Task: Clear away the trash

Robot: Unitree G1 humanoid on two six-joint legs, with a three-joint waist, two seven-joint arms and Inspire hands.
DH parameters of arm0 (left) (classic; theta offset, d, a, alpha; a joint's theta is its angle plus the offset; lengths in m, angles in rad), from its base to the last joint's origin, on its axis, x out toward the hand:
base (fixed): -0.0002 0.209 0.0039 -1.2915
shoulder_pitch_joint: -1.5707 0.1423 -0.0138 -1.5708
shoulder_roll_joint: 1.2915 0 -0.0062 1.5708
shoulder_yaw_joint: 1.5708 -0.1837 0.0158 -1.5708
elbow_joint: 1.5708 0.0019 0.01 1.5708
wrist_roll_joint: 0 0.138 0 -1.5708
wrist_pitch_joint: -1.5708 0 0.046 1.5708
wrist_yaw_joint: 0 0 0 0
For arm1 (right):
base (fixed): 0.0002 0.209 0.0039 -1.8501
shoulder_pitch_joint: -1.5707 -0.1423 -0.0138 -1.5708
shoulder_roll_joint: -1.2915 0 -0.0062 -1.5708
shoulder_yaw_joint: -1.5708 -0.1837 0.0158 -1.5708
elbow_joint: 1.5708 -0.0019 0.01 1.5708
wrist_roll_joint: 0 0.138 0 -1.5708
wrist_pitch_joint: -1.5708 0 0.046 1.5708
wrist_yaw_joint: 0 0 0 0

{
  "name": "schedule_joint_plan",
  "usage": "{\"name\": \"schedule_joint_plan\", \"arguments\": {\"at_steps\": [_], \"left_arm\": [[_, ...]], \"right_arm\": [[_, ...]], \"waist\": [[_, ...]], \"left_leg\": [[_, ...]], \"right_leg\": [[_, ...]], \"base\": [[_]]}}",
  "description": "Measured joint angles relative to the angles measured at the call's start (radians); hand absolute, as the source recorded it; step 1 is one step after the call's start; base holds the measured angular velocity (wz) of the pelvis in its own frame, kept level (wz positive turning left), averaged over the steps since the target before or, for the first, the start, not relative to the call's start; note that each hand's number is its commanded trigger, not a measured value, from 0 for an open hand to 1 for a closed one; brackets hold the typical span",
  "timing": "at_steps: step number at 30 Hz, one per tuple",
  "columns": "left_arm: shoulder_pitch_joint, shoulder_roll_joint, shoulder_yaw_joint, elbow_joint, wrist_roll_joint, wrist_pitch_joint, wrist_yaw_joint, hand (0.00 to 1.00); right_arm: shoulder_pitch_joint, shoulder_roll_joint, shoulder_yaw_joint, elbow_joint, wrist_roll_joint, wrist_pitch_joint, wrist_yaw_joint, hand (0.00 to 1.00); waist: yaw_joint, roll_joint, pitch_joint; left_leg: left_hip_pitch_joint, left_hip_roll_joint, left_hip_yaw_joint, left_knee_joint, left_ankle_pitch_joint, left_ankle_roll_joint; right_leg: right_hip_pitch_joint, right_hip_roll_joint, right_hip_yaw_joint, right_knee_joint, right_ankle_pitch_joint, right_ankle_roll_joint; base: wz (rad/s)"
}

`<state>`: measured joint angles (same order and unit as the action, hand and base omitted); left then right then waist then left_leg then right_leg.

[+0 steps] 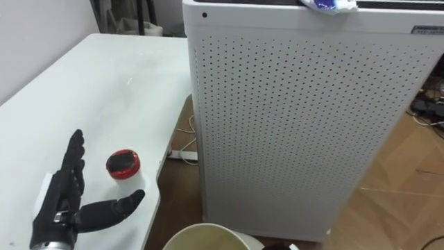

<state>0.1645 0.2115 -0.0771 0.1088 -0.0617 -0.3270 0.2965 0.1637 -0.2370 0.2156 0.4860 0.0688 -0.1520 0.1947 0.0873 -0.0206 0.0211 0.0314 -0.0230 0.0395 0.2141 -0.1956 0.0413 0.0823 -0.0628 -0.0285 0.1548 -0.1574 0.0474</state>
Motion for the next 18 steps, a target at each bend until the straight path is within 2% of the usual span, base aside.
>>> {"name": "schedule_joint_plan", "arguments": {"at_steps": [18], "left_arm": [[-0.010,-0.016,-0.004,0.057,-0.066,0.000,0.023,0.00]], "right_arm": [[0.018,0.007,0.002,0.023,-0.005,0.001,0.014,1.00]], "waist": [[-0.003,0.011,-0.0006]], "left_leg": [[0.018,0.008,0.015,-0.009,0.000,0.000]], "right_leg": [[0.001,0.003,-0.001,0.004,0.000,0.000]], "base": [[-0.02]]}}
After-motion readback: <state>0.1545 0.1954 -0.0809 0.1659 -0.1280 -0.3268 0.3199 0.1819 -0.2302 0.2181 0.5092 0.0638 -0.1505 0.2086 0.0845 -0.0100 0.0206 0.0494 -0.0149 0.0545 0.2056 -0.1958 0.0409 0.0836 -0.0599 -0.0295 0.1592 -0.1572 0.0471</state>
